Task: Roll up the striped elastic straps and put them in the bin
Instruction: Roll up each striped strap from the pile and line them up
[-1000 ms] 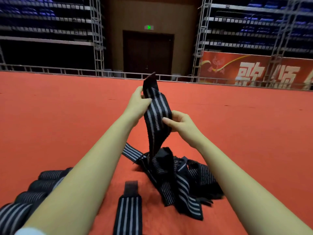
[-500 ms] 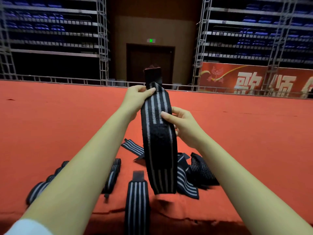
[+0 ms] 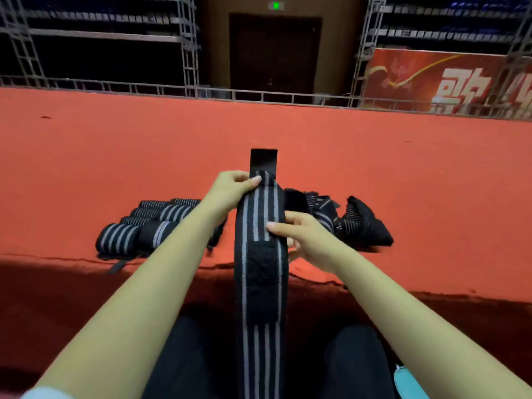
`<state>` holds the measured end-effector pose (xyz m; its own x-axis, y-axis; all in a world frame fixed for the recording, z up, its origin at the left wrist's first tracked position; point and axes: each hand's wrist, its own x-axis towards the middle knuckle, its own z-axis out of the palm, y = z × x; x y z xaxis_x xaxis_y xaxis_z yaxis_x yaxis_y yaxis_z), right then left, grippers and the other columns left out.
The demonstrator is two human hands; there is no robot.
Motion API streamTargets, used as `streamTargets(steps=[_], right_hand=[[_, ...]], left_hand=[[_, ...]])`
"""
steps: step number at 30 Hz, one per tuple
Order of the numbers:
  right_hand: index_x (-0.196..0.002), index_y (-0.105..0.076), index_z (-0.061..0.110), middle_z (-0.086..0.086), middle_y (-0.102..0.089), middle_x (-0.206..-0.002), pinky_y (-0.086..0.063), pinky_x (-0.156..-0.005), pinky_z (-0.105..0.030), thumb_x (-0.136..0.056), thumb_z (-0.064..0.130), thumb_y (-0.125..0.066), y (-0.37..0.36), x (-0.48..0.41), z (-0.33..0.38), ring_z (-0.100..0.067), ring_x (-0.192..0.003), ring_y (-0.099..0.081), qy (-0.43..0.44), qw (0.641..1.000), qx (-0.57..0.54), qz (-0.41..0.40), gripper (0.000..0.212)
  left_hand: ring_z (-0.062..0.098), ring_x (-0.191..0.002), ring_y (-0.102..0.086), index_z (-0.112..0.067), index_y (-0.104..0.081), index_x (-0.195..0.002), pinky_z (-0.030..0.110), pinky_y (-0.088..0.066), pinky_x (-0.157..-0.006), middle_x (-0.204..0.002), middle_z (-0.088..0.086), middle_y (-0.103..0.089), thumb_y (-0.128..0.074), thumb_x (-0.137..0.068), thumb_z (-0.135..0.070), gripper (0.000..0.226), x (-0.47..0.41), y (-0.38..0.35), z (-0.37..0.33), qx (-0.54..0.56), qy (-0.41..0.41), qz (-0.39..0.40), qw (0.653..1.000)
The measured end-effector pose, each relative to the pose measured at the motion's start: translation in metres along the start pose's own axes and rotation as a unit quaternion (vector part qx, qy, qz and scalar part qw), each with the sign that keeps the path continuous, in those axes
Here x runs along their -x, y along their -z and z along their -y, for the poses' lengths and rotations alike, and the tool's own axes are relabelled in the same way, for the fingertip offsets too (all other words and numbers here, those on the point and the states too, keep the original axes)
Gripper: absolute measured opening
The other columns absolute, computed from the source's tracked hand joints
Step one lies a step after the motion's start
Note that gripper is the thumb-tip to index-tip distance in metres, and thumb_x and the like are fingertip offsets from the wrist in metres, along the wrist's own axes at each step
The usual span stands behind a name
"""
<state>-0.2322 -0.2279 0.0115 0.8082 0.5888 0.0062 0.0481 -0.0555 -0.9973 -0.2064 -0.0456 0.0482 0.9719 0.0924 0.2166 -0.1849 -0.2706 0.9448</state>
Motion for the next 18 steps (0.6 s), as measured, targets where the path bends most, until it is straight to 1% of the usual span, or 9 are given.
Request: streamTargets(steps=[2, 4, 6, 9, 10, 12, 15, 16, 18], right_hand=[[-0.11, -0.065, 0.012, 0.0, -0.069, -0.086, -0.052, -0.059, -0.029, -0.095, 0.019, -0.059, -0.004, -0.005, -0.031, -0.012, -0.063, -0.06, -0.068, 0.997, 0.006, 0.026, 0.018], [-0.112, -0.06, 0.001, -0.007, -0.065, -0.091, -0.056, -0.065, -0.032, -0.095, 0.019, -0.059, -0.004, -0.016, -0.057, -0.019, -0.071, -0.058, -0.114, 0.993, 0.016, 0.035, 0.025], [-0.105, -0.055, 0.002, -0.011, -0.058, -0.09, -0.058, -0.072, -0.036, -0.095, 0.022, -0.059, 0.0, -0.029, -0.076, -0.022, -0.074, -0.056, -0.134, 0.991, 0.007, 0.016, 0.023], [-0.107, -0.055, 0.01, -0.005, -0.057, -0.084, -0.057, -0.078, -0.043, -0.097, 0.026, -0.056, 0.007, -0.053, -0.092, -0.012, -0.059, -0.06, -0.136, 0.989, -0.019, -0.055, 0.019], [-0.109, -0.056, 0.01, -0.005, -0.058, -0.083, -0.057, -0.074, -0.04, -0.097, 0.027, -0.055, 0.009, -0.061, -0.094, -0.01, -0.056, -0.059, -0.134, 0.988, -0.018, -0.073, 0.021], [-0.109, -0.056, 0.009, -0.004, -0.059, -0.078, -0.054, -0.057, -0.029, -0.098, 0.028, -0.054, 0.011, -0.076, -0.095, -0.01, -0.052, -0.058, -0.123, 0.988, 0.007, -0.094, 0.023], [-0.092, -0.057, 0.012, -0.003, -0.055, -0.069, -0.037, -0.039, -0.018, -0.095, 0.03, -0.058, 0.013, -0.099, -0.1, -0.01, -0.045, -0.055, -0.107, 0.982, 0.084, -0.127, 0.018], [-0.084, -0.056, 0.014, -0.002, -0.054, -0.065, -0.033, -0.038, -0.018, -0.094, 0.029, -0.06, 0.015, -0.106, -0.102, -0.008, -0.042, -0.053, -0.099, 0.979, 0.104, -0.145, 0.018], [-0.071, -0.058, 0.013, 0.002, -0.055, -0.059, -0.035, -0.047, -0.022, -0.09, 0.025, -0.067, 0.021, -0.121, -0.111, -0.006, -0.045, -0.051, -0.064, 0.967, 0.153, -0.193, 0.024]], left_hand=[[0.009, -0.065, -0.06, -0.002, -0.067, -0.095, 0.015, -0.044, -0.048, -0.081, 0.004, -0.066, -0.057, -0.097, -0.019, 0.019, 0.004, -0.003, 0.038, -0.016, 0.048, 0.003, 0.999], [0.001, -0.055, -0.054, -0.006, -0.064, -0.084, 0.014, -0.037, -0.044, -0.069, -0.002, -0.06, -0.055, -0.098, -0.019, 0.021, 0.005, -0.005, 0.071, -0.031, 0.082, -0.002, 0.996], [0.005, -0.059, -0.052, -0.001, -0.062, -0.079, 0.021, -0.037, -0.053, -0.066, 0.0, -0.057, -0.056, -0.097, -0.02, 0.026, 0.002, -0.007, 0.098, -0.04, 0.106, -0.011, 0.993], [0.014, -0.063, -0.046, 0.0, -0.06, -0.073, 0.028, -0.034, -0.061, -0.065, 0.004, -0.051, -0.058, -0.095, -0.02, 0.03, -0.007, -0.011, 0.122, -0.044, 0.119, -0.029, 0.992], [0.016, -0.065, -0.046, 0.004, -0.059, -0.075, 0.03, -0.034, -0.063, -0.068, 0.007, -0.05, -0.059, -0.095, -0.021, 0.032, -0.01, -0.013, 0.128, -0.05, 0.124, -0.032, 0.991], [0.019, -0.071, -0.05, 0.006, -0.061, -0.084, 0.032, -0.039, -0.068, -0.074, 0.011, -0.055, -0.06, -0.094, -0.024, 0.031, -0.017, -0.017, 0.138, -0.051, 0.129, -0.04, 0.99], [0.019, -0.086, -0.062, -0.003, -0.066, -0.096, 0.031, -0.046, -0.078, -0.091, 0.008, -0.068, -0.063, -0.092, -0.023, 0.021, -0.029, -0.023, 0.148, -0.055, 0.138, -0.067, 0.987], [0.018, -0.089, -0.063, -0.004, -0.065, -0.099, 0.029, -0.045, -0.077, -0.095, 0.007, -0.068, -0.064, -0.091, -0.023, 0.021, -0.032, -0.025, 0.15, -0.057, 0.141, -0.07, 0.986], [0.017, -0.09, -0.062, -0.006, -0.065, -0.1, 0.025, -0.042, -0.075, -0.095, 0.005, -0.068, -0.066, -0.09, -0.025, 0.022, -0.04, -0.03, 0.155, -0.076, 0.142, -0.071, 0.984]])
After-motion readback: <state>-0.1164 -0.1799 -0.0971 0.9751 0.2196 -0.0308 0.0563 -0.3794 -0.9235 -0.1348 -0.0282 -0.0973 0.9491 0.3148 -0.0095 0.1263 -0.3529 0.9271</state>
